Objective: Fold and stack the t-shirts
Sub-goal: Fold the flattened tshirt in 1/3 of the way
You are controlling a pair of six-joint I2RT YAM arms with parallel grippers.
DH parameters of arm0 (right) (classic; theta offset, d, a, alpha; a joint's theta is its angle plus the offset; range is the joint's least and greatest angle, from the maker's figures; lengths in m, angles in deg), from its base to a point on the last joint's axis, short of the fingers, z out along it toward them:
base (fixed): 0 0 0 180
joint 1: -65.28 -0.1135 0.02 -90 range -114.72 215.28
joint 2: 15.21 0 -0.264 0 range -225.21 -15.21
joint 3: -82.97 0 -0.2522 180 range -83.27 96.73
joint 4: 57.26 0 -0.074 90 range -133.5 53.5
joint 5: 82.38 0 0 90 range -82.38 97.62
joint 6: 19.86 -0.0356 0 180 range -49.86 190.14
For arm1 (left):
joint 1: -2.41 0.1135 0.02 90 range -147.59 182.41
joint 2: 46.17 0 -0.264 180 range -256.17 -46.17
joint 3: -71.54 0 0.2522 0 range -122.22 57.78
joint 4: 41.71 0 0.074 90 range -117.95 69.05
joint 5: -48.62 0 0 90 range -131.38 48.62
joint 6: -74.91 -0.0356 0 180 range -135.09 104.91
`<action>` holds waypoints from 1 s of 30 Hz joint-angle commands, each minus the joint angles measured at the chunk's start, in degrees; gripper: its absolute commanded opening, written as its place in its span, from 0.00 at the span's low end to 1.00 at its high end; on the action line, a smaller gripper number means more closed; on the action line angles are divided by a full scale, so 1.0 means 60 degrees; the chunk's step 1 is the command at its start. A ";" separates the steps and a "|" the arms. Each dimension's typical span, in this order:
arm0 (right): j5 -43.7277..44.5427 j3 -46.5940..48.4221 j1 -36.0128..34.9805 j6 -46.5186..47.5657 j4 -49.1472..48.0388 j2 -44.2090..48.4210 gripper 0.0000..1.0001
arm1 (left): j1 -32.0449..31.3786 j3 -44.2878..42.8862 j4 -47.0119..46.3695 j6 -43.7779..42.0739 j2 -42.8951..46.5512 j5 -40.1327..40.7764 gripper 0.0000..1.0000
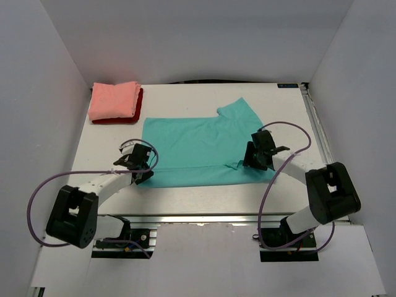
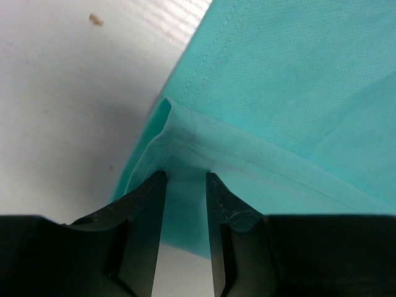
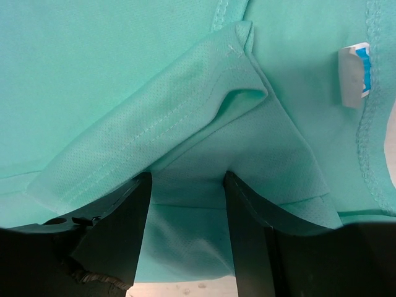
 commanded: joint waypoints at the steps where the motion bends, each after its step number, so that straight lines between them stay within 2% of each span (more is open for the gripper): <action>1: -0.0117 -0.0729 -0.0025 -0.0213 0.2007 0.0068 0.58 | -0.0092 0.0385 0.0814 0.0237 0.0714 0.0066 0.44; 9: -0.0176 -0.1360 -0.0083 -0.0375 0.2505 0.1327 0.60 | -0.0209 0.0635 0.1078 0.0369 0.1404 0.0125 0.43; 13: -0.0176 -0.0965 -0.0083 -0.0156 0.2710 0.1460 0.61 | -0.0253 0.0459 0.1093 0.0369 0.1536 0.0038 0.45; 15: -0.0249 -0.0543 -0.0083 -0.0024 0.2871 0.1417 0.63 | -0.0282 0.0269 0.1151 0.0311 0.1594 0.0008 0.49; 21: -0.0527 0.0966 -0.0083 0.0577 0.3471 0.1504 0.66 | -0.0429 -0.1311 0.2058 -0.0011 0.1726 0.0139 0.51; 24: -0.0455 0.2240 -0.0098 0.0928 0.4042 0.1723 0.67 | -0.0414 -0.2468 0.2484 -0.0347 0.1727 0.0447 0.54; 30: 0.0539 0.5405 -0.0083 0.2126 0.4353 0.1739 0.68 | -0.0414 -0.5690 0.3057 -0.1737 0.0000 0.1397 0.55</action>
